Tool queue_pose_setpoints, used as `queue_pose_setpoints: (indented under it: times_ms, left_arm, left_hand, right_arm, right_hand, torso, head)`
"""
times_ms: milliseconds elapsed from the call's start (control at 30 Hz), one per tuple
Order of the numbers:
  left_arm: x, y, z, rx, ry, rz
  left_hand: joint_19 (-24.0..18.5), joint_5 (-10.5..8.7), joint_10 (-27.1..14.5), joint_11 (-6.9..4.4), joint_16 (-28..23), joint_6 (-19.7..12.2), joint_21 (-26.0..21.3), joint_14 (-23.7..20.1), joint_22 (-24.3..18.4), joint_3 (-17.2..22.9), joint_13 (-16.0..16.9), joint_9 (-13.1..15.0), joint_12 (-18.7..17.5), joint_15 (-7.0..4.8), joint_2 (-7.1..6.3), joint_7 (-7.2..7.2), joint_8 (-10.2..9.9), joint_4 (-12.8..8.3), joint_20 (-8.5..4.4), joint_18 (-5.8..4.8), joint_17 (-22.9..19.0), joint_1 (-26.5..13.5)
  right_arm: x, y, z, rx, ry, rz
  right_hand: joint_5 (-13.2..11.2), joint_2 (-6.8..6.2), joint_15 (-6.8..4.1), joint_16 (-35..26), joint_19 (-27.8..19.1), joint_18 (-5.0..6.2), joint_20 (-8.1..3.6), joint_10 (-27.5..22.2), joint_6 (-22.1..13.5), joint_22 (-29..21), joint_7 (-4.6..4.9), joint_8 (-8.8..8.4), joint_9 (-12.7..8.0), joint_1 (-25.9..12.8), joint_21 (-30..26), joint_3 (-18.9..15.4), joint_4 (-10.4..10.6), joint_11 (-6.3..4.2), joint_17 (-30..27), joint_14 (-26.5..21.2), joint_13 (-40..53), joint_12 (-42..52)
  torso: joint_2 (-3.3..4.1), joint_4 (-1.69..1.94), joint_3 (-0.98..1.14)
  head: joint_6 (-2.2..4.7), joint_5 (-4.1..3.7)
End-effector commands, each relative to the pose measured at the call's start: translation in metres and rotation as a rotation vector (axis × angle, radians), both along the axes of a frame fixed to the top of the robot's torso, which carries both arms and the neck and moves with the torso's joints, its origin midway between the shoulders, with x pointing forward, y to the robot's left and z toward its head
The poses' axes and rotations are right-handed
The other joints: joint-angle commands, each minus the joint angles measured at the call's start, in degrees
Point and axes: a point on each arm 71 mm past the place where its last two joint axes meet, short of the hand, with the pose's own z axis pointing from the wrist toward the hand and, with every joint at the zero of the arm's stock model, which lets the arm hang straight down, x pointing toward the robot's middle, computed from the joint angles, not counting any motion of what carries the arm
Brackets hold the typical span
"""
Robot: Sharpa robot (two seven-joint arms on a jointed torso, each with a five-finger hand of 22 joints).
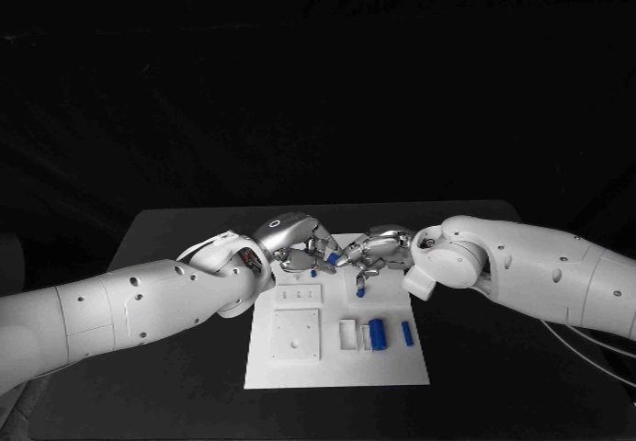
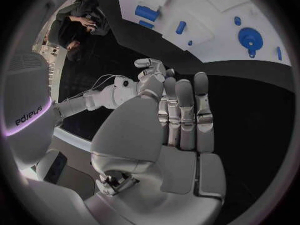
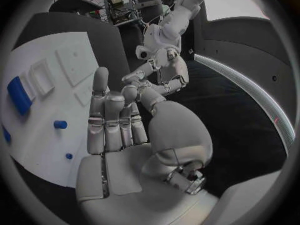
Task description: Assemble the parts on the task board
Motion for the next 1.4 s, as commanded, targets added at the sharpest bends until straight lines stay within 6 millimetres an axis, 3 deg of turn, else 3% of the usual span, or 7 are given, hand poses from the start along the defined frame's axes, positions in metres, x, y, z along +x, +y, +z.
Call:
queue_pose_setpoints:
  times_ms: [33, 400, 567, 667, 767, 1100, 1400]
  left_arm:
    - [0.0009, 0.0001, -0.0001, 0.0, 0.012, 0.005]
    - [0.0009, 0.0001, 0.0005, -0.018, 0.021, 0.006]
    - [0.0015, 0.0011, 0.001, -0.029, 0.022, 0.014]
    - [0.0017, 0.0016, 0.0014, -0.035, 0.019, 0.018]
    - [0.002, 0.0023, 0.0016, -0.039, 0.018, 0.022]
    - [0.0022, 0.0041, 0.0012, -0.041, 0.028, 0.021]
    - [0.0024, 0.0074, 0.0005, -0.05, 0.05, 0.019]
  left_hand:
    - [0.46, 0.24, 0.33, 0.05, -0.03, 0.59, -0.47, 0.23, 0.9, 0.23, -0.03, 0.05, 0.09, 0.09, 0.81, 0.43, 0.2, -0.04, 0.14, -0.18, -0.14, 0.02]
    - [0.37, 0.27, 0.36, 0.78, -1.88, -5.3, -1.45, -0.04, 0.4, -0.77, -1.47, -0.14, -2.09, 0.62, -0.77, 1.87, 0.15, 0.51, 0.58, -0.14, -1.19, -1.16]
    - [0.19, 0.23, 0.97, 0.73, -4.77, -11.43, -2.86, 0.14, -1.43, -1.56, -3.83, -0.19, -5.87, 0.84, -2.21, 2.29, 0.16, 1.53, 0.98, -0.15, -2.62, -2.3]
    - [0.19, 0.11, 1.7, 0.71, -5.61, -13.68, -2.88, 0.42, -2.74, -1.61, -4.65, -0.19, -7.31, 0.85, -3.24, 2.18, 0.18, 2.39, 0.98, -0.3, -2.89, -2.69]
    - [0.25, 0.1, 2.04, 0.56, -5.97, -21.19, -2.85, 0.56, -3.68, -1.04, -4.98, -0.45, -8.01, 0.78, -4.3, 1.51, -0.09, 3.28, 0.92, -0.42, -2.92, -2.76]
    - [-0.01, 0.11, 1.93, 1.1, -7.2, -22.76, -2.74, 0.35, -7.14, 1.23, -5.81, -0.48, -10.32, 1.14, -7.28, 2.05, -0.11, 7.04, 1.13, -0.62, -2.81, -2.76]
    - [-0.18, 0.61, 1.34, 2.54, -7.87, -18.11, -2.73, 0.17, -9.54, -2.88, -5.76, -0.29, -10.47, 2.11, -8.98, 3.7, 0.09, 12.15, 2.04, -0.04, -2.81, -4.31]
  right_arm:
    - [-0.0018, 0.005, 0.0025, 0.034, -0.018, 0.02]
    - [-0.0011, 0.0046, 0.0034, 0.035, -0.035, 0.001]
    - [-0.0016, 0.0045, 0.003, 0.024, -0.038, 0.006]
    - [-0.0017, 0.0042, 0.0026, 0.016, -0.039, 0.008]
    - [-0.0018, 0.0038, 0.0023, 0.01, -0.039, 0.009]
    - [-0.001, 0.0014, 0.0014, -0.006, -0.04, 0.001]
    - [0.0018, -0.0029, 0.0005, -0.02, -0.048, -0.021]
  right_hand:
    - [-0.15, -0.06, -0.37, 0.42, -0.31, -0.5, 0.09, 0.17, 2.78, 0.13, -0.65, 0.21, 1.04, 0.28, 0.3, 0.46, -0.04, -0.28, 0.13, 0.18, -0.04, -0.26]
    - [4.1, -1.24, -0.7, 0.49, -0.2, -0.57, -0.28, 0.79, 4.08, 1.06, -1.14, 0.18, 3.24, -0.32, 0.49, 1.91, -0.17, -0.62, 0.52, 0.49, -0.06, -0.73]
    - [8.67, -2.03, -0.85, 0.64, -0.24, -0.59, -0.45, 0.95, 4.3, 1.72, -1.27, 0.22, 4.63, -0.94, 0.73, 2.53, -0.13, -0.78, 0.82, 0.69, 0.02, -0.94]
    - [8.56, -2.12, -0.91, 0.59, -0.34, -0.59, -0.52, 1.08, 4.22, 2.26, -1.29, 0.15, 5.56, -0.85, 0.94, 2.68, -0.18, -0.82, 0.93, 0.78, 0.1, -1.07]
    - [8.51, -2.15, -0.93, 0.63, -0.34, -0.56, -0.53, 1.18, 4.19, 2.55, -1.31, 0.17, 6.14, -0.87, 0.92, 2.74, -0.17, -0.85, 1.06, 0.9, 0.22, -1.07]
    - [7.71, -2.09, -0.94, 0.71, -0.23, -0.54, -0.53, 1.27, 4.11, 2.81, -1.32, 0.17, 6.72, -0.83, 0.81, 2.91, -0.16, -0.86, 1.22, 1.05, 0.43, -1.01]
    - [7.82, -2.14, -0.96, 0.75, -0.15, -0.53, -0.54, 1.37, 4.14, 2.87, -1.35, 0.17, 6.88, -0.88, 0.77, 2.91, -0.15, -0.88, 1.26, 1.12, 0.51, -0.96]
  torso:
    - [0.03, 0.02, 0.01]
    - [0.02, 0.03, -0.02]
    - [0.01, 0.03, -0.03]
    - [0.02, 0.03, -0.02]
    - [0.01, 0.02, -0.02]
    - [0.05, 0.01, -0.02]
    - [0.02, 0.01, -0.02]
  head:
    - [0.03, -0.03]
    - [0.04, -0.06]
    - [0.03, -0.15]
    - [-0.05, -0.15]
    - [-0.05, -0.12]
    - [-0.16, -0.19]
    - [-0.18, -0.26]
